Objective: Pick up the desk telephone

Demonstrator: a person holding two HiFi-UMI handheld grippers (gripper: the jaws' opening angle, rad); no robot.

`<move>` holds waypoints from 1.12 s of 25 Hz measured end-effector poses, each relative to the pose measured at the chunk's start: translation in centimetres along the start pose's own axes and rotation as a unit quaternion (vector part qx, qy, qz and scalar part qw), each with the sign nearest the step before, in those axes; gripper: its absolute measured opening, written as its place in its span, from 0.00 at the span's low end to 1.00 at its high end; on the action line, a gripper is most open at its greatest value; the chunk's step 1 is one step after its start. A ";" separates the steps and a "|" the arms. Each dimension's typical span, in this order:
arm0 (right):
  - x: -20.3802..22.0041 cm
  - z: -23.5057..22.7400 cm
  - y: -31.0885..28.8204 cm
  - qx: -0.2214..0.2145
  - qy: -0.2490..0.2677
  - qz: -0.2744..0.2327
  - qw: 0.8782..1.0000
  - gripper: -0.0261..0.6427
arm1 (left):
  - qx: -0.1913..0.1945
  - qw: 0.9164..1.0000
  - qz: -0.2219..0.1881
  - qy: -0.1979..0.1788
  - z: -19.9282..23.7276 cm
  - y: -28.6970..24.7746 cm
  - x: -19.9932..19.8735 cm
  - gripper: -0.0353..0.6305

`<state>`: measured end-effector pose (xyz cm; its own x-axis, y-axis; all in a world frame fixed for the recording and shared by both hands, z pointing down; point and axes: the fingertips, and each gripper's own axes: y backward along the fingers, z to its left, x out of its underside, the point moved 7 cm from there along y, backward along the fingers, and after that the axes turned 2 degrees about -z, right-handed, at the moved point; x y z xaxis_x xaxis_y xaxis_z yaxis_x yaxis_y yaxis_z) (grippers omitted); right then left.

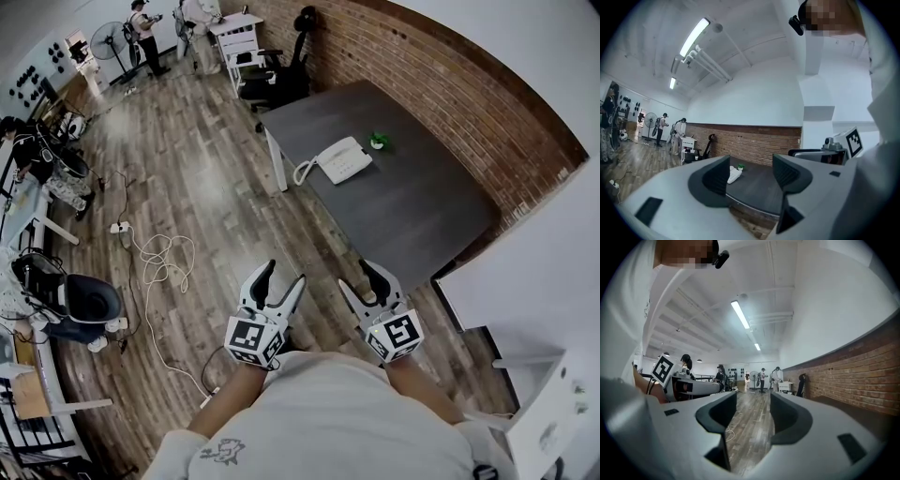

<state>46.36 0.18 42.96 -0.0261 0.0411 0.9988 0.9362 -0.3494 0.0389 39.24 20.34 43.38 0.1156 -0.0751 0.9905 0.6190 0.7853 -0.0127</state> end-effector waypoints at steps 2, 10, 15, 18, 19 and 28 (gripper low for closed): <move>0.2 0.2 -1.3 -0.001 0.000 0.004 1.000 0.37 | -0.001 1.000 0.001 0.001 1.3 -0.2 0.1 0.50; 0.2 2.2 -9.1 -0.003 0.006 0.005 1.000 0.37 | 0.002 1.000 -0.001 0.011 9.2 -0.9 -1.1 0.51; -0.7 4.2 -14.7 -0.009 0.010 0.000 1.000 0.37 | 0.001 1.000 -0.012 -0.021 14.5 -1.0 -3.6 0.51; -0.4 5.5 -17.7 -0.012 0.006 0.000 1.000 0.37 | 0.004 0.999 -0.015 -0.031 17.0 -0.6 -4.3 0.51; -0.3 6.1 -18.6 -0.015 0.007 0.002 1.000 0.37 | 0.003 0.999 -0.014 -0.030 18.0 -0.4 -4.3 0.51; 0.4 9.4 -24.2 -0.041 0.015 0.020 0.999 0.36 | -0.014 1.000 -0.019 -0.010 23.6 1.5 -4.1 0.50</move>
<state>27.02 17.39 42.14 -0.0008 -0.0027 1.0000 0.9048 -0.4258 -0.0005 21.40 36.36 42.58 0.0767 -0.0929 0.9927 0.6436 0.7651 0.0219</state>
